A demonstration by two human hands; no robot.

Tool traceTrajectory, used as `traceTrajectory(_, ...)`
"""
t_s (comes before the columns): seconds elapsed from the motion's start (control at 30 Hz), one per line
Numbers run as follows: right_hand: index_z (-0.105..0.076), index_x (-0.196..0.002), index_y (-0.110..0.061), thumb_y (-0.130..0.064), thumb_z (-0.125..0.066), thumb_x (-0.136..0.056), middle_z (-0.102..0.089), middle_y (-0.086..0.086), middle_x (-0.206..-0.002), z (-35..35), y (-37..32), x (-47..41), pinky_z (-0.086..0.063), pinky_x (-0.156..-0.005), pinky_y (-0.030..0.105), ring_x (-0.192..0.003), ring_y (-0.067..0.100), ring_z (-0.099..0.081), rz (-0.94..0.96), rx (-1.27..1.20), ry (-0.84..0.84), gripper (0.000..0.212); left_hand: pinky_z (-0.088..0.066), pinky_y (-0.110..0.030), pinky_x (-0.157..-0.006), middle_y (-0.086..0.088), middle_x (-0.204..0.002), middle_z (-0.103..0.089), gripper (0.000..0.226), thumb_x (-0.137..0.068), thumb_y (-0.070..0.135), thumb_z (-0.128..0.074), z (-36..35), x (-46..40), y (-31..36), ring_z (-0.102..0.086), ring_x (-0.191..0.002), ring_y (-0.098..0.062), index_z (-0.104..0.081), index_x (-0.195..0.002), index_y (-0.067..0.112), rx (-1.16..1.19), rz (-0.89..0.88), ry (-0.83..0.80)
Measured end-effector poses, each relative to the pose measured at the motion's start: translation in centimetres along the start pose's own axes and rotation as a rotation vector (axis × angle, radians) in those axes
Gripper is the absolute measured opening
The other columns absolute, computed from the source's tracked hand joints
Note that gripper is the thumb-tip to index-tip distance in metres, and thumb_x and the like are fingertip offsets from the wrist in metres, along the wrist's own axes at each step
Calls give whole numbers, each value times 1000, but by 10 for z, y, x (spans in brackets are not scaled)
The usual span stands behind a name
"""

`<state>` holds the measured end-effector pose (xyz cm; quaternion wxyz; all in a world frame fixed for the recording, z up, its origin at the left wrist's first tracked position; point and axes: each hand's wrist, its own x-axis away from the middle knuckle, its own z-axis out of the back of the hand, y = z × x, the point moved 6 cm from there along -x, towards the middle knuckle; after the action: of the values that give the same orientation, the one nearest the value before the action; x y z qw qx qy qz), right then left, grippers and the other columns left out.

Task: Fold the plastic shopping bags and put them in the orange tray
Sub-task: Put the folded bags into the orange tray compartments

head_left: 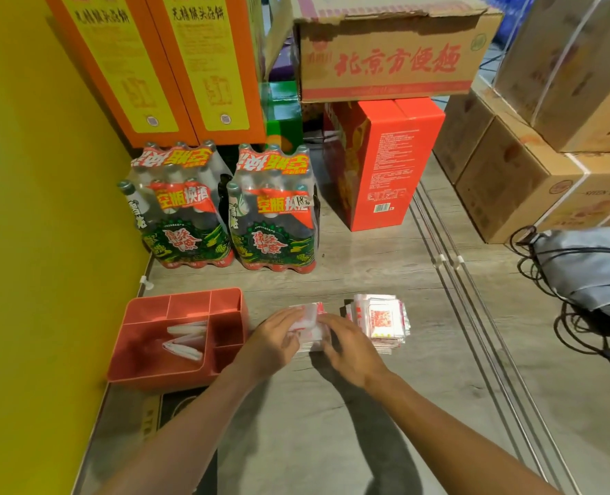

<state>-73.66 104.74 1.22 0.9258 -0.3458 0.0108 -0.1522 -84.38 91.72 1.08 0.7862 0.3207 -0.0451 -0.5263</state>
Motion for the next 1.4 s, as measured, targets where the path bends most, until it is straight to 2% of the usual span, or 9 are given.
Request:
traceTrajectory(0.13,-49,-147,-22,-20,-59,-100,-47,-7,-152,-9,-2,0,-10,-110,4,-143,10,-36,9,-34,-16,49,-46,-35,-109,-13,-132,-64,59,-90,32,-73,4,8,-6,-59,-126,-23,-57,-135,-3,-14,21,31)
traceTrajectory(0.2,-50,-146,-24,-21,-60,-99,-48,-9,-151,-12,0,1,-9,-106,-1,-143,8,-35,25,-41,-16,48,-51,-37,-103,-12,-125,-68,49,-90,23,-75,9,9,-6,-63,-119,-23,-62,-130,-2,-16,45,87)
traceTrajectory(0.37,-49,-147,-23,-23,-62,-99,-47,-6,-152,-10,0,-7,-23,-123,27,-143,11,-35,61,16,11,49,-54,-30,-98,-2,-120,-72,32,-97,-1,-60,34,10,-1,-65,-115,-12,-69,-126,10,45,63,202)
traceTrajectory(0.6,-32,-157,-21,-43,-56,-100,-24,-1,-165,-23,-21,-27,2,-115,25,-154,21,-15,179,371,-105,66,-40,-5,-99,2,-121,-71,33,-92,8,-69,87,28,-2,-64,-112,-5,-69,-124,14,-67,183,256)
traceTrajectory(0.73,-36,-155,-21,-20,-57,-102,-29,0,-164,-23,-20,-30,-16,-121,30,-152,22,-24,163,450,-77,57,-46,-9,-91,0,-119,-72,36,-87,12,-74,106,54,-8,-67,-106,-10,-69,-123,15,-65,219,231)
traceTrajectory(0.93,-26,-158,-31,-26,-45,-107,-22,-7,-166,-22,-11,-36,-32,-118,40,-150,20,-30,111,442,-236,54,-57,-21,-80,2,-116,-72,38,-85,9,-75,123,74,-12,-67,-99,-9,-69,-122,16,-42,232,248)
traceTrajectory(1.07,-35,-155,-25,-6,-55,-99,-38,2,-159,-9,-19,-37,-48,-108,40,-136,26,-50,152,447,-143,62,-59,-28,-79,6,-113,-71,35,-87,12,-74,125,84,-20,-66,-96,-7,-69,-122,17,-14,296,265)
traceTrajectory(1.27,-49,-146,-26,4,-64,-86,-64,2,-136,8,-28,-38,-55,-93,37,-116,24,-66,165,519,31,69,-50,-8,-80,12,-115,-68,36,-89,21,-72,137,91,-17,-64,-99,-1,-68,-125,20,6,337,296)
traceTrajectory(1.4,-65,-131,-20,-1,-69,-89,-76,7,-106,30,-59,-37,-56,-82,39,-95,31,-70,239,372,219,46,-58,-24,-81,9,-115,-71,35,-88,27,-71,155,106,-31,-67,-101,-7,-69,-123,20,14,419,322)
